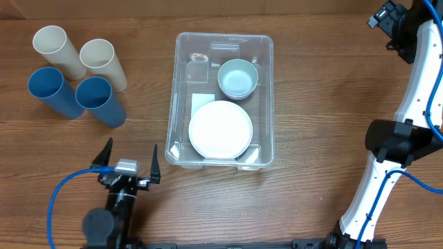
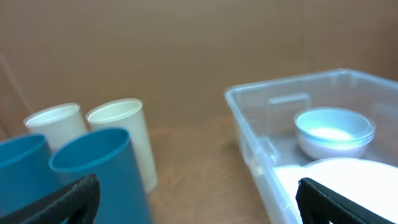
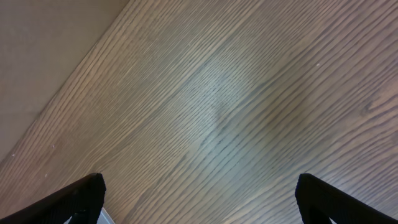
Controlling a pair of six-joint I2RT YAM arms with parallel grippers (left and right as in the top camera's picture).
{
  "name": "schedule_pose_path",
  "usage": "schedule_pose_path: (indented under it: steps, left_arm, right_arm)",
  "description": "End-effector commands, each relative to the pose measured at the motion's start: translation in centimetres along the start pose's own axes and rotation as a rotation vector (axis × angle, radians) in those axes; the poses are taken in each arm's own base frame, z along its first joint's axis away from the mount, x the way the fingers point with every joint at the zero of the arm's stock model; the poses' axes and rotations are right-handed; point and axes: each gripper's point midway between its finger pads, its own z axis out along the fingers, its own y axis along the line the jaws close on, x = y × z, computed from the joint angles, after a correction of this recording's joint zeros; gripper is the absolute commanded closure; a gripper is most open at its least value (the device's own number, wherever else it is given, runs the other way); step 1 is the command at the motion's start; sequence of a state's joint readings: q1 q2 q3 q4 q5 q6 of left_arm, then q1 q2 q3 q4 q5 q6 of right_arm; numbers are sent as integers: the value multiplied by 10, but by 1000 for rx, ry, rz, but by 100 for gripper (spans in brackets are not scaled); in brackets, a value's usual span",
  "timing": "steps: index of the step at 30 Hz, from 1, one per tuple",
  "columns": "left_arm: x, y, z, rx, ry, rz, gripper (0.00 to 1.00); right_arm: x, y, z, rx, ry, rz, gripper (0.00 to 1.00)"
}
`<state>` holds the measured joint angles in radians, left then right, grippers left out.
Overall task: Pack container
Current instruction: 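Reach the left gripper to a teal cup and grip it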
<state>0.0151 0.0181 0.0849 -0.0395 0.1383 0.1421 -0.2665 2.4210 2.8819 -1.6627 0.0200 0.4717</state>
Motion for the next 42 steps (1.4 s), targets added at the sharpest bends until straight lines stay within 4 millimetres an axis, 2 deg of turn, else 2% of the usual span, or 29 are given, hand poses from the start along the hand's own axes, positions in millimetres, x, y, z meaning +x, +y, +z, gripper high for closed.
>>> schedule_pose_path:
  steps: [1, 3, 5, 7, 8, 9, 11, 15, 17, 19, 21, 26, 28, 33, 36, 38, 39, 40, 41, 42]
  left_arm:
    - [-91, 4, -17, 34, -39, 22, 0]
    - [-123, 10, -12, 44, 38, 8, 0]
    - [-160, 12, 7, 97, 189, -20, 0]
    - [-179, 15, 29, 144, 332, -30, 0]
    - [-188, 7, 45, 232, 428, -37, 0]
    - [-195, 0, 51, 288, 463, -61, 0]
    - [-193, -11, 74, 388, 579, -129, 0]
    - [-157, -13, 102, 392, 709, -229, 0]
    - [-127, 4, 119, 293, 801, -204, 0]
    - [-87, 32, 132, 74, 939, -257, 0]
    - [-59, 51, 136, -106, 1025, -320, 0]
    - [5, 60, 151, -209, 1200, -319, 0]
    - [21, 63, 154, -233, 1242, -298, 0]
    - [43, 75, 151, -304, 1305, -279, 2]
    - [60, 73, 151, -304, 1351, -276, 4]
    - [78, 72, 153, -304, 1398, -262, 14]
    - [85, 72, 153, -299, 1415, -256, 27]
    - [91, 71, 153, -298, 1433, -256, 46]
    - [96, 70, 153, -297, 1444, -255, 75]
    - [99, 69, 153, -296, 1451, -255, 91]
  right_arm:
    - [-6, 5, -24, -36, -52, 10, 0]
    - [-6, 5, -24, -36, -52, 10, 0]
    - [-6, 5, -24, -36, -52, 10, 0]
    - [-6, 5, -24, -36, -52, 10, 0]
    - [-6, 5, -24, -36, -52, 10, 0]
    - [-6, 5, -24, -36, -52, 10, 0]
    - [-6, 5, -24, -36, -52, 10, 0]
    - [-6, 5, -24, -36, -52, 10, 0]
    - [-6, 5, -24, -36, -52, 10, 0]
    - [-6, 5, -24, -36, -52, 10, 0]
    - [-6, 5, -24, -36, -52, 10, 0]
    - [-6, 5, -24, -36, -52, 10, 0]
    - [-6, 5, -24, -36, -52, 10, 0]
    - [-6, 5, -24, -36, -52, 10, 0]
    - [-6, 5, -24, -36, -52, 10, 0]
    - [-6, 5, -24, -36, -52, 10, 0]
    - [-6, 5, -24, -37, -53, 10, 0]
    - [-6, 5, -24, -36, -53, 10, 0]
    - [-6, 5, -24, -36, -52, 10, 0]
    - [-6, 5, -24, -36, -52, 10, 0]
